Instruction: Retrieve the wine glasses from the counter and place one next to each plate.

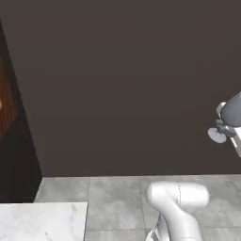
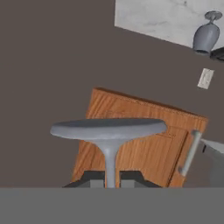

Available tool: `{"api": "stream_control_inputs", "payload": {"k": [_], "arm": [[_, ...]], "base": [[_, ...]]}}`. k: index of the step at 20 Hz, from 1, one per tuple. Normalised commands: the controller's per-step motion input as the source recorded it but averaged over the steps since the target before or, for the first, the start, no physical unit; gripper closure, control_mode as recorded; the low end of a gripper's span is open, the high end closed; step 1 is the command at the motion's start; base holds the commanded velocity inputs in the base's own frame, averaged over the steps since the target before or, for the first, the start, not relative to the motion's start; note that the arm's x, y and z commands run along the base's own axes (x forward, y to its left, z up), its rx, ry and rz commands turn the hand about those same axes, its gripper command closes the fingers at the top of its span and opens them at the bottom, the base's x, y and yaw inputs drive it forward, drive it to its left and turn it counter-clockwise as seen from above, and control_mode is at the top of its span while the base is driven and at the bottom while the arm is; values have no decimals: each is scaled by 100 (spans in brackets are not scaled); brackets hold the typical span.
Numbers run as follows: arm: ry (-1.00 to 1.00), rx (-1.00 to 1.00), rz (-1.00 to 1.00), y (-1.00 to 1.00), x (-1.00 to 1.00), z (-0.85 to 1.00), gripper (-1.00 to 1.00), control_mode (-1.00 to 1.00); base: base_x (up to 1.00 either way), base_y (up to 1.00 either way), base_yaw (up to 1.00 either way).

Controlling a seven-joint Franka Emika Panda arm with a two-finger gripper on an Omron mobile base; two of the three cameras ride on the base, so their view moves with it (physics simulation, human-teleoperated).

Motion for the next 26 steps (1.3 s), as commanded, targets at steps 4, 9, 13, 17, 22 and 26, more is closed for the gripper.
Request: {"api": "stream_control_inputs", "payload": {"k": [4, 9, 13, 17, 22, 26], "arm": [[0, 0, 0, 0, 0, 0, 100, 100], [0, 0, 0, 0, 0, 0, 100, 100], [0, 0, 0, 0, 0, 0, 100, 100], [0, 0, 0, 0, 0, 0, 100, 100], [0, 0, 0, 0, 0, 0, 100, 100], [0, 0, 0, 0, 0, 0, 100, 100]], "base": [[0, 0, -100], [0, -4, -100], [0, -26, -96], [0, -38, -93], [0, -40, -93], [0, -42, -92]]}}
